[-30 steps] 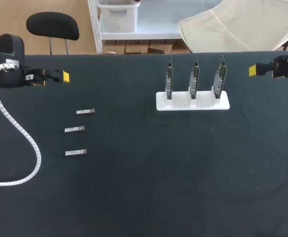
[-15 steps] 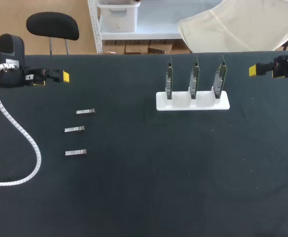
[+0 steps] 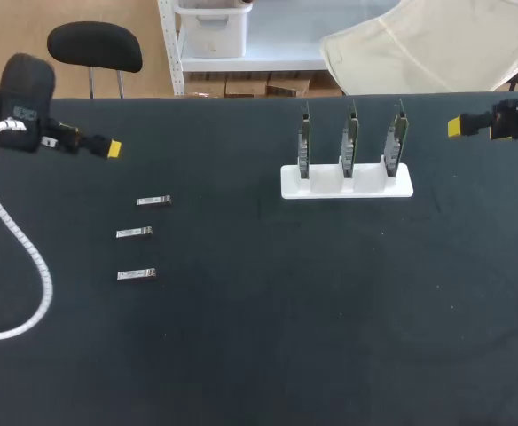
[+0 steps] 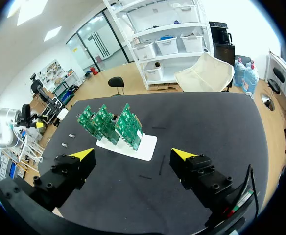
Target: Pick up the optical module with the left hand, and insert it into the network port with the right hand.
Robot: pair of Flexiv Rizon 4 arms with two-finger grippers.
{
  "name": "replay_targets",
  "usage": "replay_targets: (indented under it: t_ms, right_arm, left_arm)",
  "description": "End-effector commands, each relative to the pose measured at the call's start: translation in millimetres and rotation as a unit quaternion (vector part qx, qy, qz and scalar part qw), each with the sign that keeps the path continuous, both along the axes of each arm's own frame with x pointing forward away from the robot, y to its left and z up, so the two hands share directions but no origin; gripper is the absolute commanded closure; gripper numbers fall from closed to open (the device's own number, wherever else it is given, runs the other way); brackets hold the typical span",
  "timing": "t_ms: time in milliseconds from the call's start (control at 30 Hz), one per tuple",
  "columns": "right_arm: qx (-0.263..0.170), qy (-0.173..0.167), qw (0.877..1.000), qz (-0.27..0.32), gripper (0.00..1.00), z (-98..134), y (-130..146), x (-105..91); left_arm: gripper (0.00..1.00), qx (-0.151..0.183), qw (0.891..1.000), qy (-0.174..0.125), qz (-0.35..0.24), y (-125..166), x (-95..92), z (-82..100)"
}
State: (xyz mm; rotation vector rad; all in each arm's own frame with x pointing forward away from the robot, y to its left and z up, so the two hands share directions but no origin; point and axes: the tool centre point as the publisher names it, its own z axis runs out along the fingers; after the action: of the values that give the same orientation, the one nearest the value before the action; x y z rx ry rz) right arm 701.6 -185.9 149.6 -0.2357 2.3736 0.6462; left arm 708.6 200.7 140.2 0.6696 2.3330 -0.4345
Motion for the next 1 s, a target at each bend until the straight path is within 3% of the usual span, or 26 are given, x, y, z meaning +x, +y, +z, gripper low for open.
replay_targets:
  t_ms: [33,67,133,200,233,267,367,433,600,800,1000]
  right_arm:
    - [-0.003,0.000,1.000,-0.003,0.00,1,1,-1.6]
    - [-0.003,0.000,1.000,-0.003,0.00,1,1,-1.6]
    - [-0.003,0.000,1.000,-0.003,0.00,1,1,-1.6]
    - [-0.003,0.000,1.000,-0.003,0.00,1,1,-1.6]
    - [-0.003,0.000,1.000,-0.003,0.00,1,1,-1.6]
    - [-0.003,0.000,1.000,-0.003,0.00,1,1,-1.6]
    - [-0.003,0.000,1.000,-0.003,0.00,1,1,-1.6]
    - [-0.003,0.000,1.000,-0.003,0.00,1,1,-1.6]
    - [-0.003,0.000,1.000,-0.003,0.00,1,1,-1.6]
    - [-0.003,0.000,1.000,-0.003,0.00,1,1,-1.6]
    - [-0.003,0.000,1.000,-0.003,0.00,1,1,-1.6]
  left_arm:
    - [0.00,0.056,0.996,0.054,-0.051,3,17.2,-0.9]
    - [0.00,0.058,0.994,0.068,-0.068,4,18.8,-1.9]
    - [0.00,0.081,0.991,0.064,-0.081,6,21.4,-4.4]
    - [0.00,0.078,0.988,0.084,-0.104,7,23.9,-8.1]
    - [0.00,0.088,0.988,0.074,-0.106,8,25.0,-10.1]
    - [0.00,0.087,0.986,0.083,-0.117,7,25.4,-12.0]
    - [0.00,0.109,0.975,0.098,-0.164,4,23.0,-20.4]
    - [0.00,0.132,0.971,0.088,-0.181,2,20.4,-27.0]
    - [0.00,0.145,0.961,0.081,-0.222,-1,14.3,-36.4]
    - [0.00,0.164,0.952,0.096,-0.238,-4,13.3,-49.5]
    - [0.00,0.193,0.941,0.091,-0.261,-7,13.5,-61.1]
